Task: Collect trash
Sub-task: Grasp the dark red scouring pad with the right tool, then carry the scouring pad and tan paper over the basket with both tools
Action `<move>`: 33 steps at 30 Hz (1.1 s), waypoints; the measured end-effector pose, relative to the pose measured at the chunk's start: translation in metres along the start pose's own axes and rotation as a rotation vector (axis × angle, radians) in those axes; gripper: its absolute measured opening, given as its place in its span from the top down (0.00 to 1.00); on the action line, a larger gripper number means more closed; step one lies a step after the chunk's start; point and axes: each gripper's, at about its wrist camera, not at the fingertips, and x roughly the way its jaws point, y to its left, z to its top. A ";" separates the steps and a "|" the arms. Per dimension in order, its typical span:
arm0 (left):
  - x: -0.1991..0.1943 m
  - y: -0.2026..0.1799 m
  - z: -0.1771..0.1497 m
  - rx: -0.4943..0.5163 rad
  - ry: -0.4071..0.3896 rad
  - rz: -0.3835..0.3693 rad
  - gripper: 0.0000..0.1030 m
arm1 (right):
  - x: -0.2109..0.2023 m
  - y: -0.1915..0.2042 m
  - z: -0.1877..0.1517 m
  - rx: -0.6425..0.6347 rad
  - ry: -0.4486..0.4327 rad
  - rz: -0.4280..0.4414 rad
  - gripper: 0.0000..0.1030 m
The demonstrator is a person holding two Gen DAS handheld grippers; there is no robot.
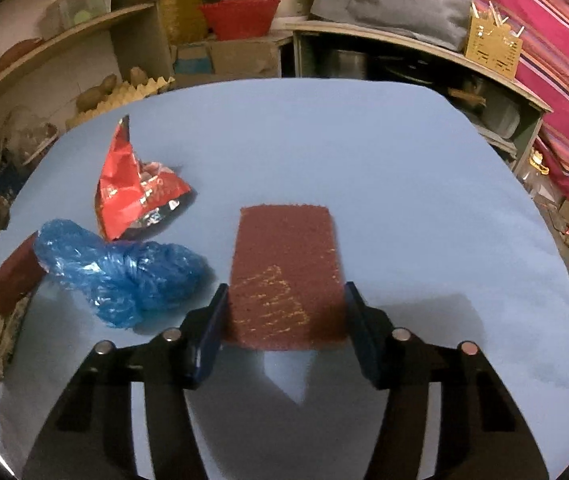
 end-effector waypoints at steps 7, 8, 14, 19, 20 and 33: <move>-0.005 -0.028 0.003 0.006 -0.025 -0.023 0.59 | -0.025 -0.032 0.007 0.040 -0.067 0.007 0.46; -0.006 -0.036 0.004 0.010 -0.029 -0.029 0.59 | -0.031 -0.041 0.008 0.047 -0.082 -0.003 0.46; -0.005 -0.079 0.003 0.051 -0.035 -0.073 0.59 | -0.057 -0.092 0.012 0.089 -0.125 -0.061 0.46; -0.004 -0.117 -0.002 0.095 -0.028 -0.107 0.59 | -0.073 -0.142 0.010 0.138 -0.141 -0.114 0.46; -0.004 -0.125 -0.003 0.102 -0.028 -0.114 0.59 | -0.077 -0.156 0.008 0.156 -0.144 -0.128 0.46; 0.001 -0.234 -0.025 0.230 -0.008 -0.243 0.59 | -0.113 -0.269 -0.026 0.263 -0.151 -0.238 0.46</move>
